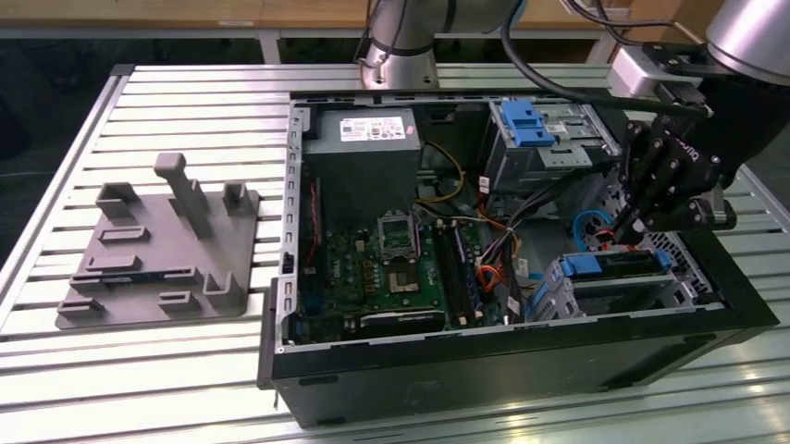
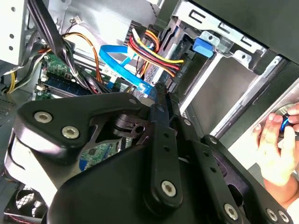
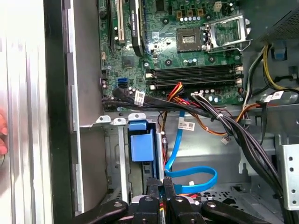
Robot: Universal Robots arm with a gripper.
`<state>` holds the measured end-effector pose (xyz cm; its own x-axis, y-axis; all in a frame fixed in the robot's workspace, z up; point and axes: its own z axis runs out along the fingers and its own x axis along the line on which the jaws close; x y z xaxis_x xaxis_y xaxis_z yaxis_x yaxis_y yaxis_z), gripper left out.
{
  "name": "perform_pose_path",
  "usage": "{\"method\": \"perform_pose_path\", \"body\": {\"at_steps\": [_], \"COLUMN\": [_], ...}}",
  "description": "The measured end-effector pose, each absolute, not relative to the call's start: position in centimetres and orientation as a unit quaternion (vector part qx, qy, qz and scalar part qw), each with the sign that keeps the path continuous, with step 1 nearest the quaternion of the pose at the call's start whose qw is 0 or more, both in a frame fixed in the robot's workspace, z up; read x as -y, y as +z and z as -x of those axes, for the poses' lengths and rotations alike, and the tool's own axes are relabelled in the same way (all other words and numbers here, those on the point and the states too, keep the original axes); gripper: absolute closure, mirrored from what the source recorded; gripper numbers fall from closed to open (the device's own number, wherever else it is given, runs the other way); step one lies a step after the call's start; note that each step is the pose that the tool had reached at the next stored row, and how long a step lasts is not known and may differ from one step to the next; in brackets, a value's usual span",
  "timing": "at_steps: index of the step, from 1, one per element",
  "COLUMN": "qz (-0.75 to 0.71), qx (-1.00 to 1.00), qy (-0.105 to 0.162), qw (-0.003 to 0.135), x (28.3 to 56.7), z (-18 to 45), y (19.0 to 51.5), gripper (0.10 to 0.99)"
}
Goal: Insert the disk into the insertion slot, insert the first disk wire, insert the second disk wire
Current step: 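Insert the second disk wire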
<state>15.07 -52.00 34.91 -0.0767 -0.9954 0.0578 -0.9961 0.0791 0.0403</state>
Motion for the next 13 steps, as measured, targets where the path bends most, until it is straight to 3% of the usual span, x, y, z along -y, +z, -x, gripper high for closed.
{"method": "perform_pose_path", "body": {"at_steps": [6,13], "qz": [-0.679,-0.679], "qx": [0.733,0.733], "qy": [-0.025,-0.027], "qw": [0.007,0.006], "x": [52.55,52.74], "z": [-15.07,-15.12], "y": [34.82,34.8], "gripper": [0.929,0.929]}}
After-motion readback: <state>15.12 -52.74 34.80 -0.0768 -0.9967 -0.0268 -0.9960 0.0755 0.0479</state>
